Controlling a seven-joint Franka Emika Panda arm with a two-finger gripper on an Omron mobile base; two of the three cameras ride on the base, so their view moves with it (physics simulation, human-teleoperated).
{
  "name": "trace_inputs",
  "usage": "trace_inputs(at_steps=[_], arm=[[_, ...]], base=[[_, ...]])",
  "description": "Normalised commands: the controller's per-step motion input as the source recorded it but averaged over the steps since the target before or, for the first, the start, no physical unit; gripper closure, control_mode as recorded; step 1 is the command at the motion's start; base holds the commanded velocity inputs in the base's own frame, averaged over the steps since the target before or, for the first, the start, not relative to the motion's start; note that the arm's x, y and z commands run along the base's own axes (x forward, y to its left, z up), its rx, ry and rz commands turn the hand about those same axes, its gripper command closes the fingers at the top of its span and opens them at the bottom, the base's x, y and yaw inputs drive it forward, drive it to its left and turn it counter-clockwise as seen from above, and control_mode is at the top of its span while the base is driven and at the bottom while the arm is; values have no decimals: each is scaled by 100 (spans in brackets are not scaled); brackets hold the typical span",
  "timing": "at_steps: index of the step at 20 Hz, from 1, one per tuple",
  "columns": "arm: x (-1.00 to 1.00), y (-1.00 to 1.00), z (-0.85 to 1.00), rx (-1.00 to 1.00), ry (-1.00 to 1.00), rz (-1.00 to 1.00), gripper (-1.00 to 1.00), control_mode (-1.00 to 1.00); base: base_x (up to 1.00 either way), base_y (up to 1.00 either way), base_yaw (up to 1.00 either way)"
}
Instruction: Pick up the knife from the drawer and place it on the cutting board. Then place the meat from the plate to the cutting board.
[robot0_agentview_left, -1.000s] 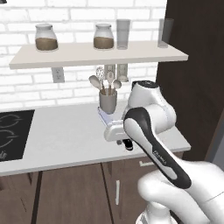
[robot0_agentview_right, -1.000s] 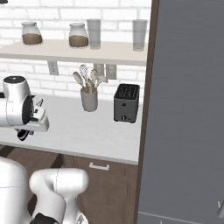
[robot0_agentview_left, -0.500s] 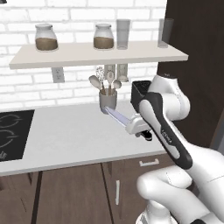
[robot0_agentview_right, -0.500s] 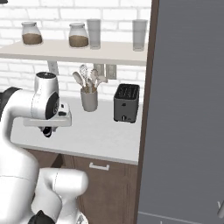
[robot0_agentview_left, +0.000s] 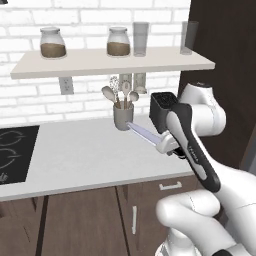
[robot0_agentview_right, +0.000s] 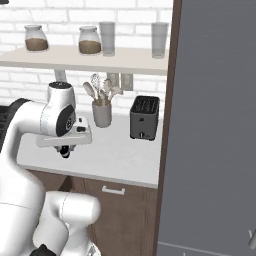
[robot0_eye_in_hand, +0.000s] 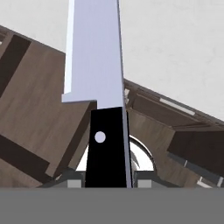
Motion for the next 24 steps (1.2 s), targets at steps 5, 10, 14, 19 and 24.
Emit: trace_inputs(at_steps=[5,10,14,19,24], arm=[[-1,-29,-26,0,-3,-1,100,-100],[1,-6,-29,0,0,-5,100,-100],[1,0,-8,0,0,-4,100,-100],[0,0,0,0,0,0,100,-100],[-13,0,0,0,0,0,100,100]], base=[[0,0,0],[0,0,0],[0,0,0],[0,0,0],[-13,0,0]])
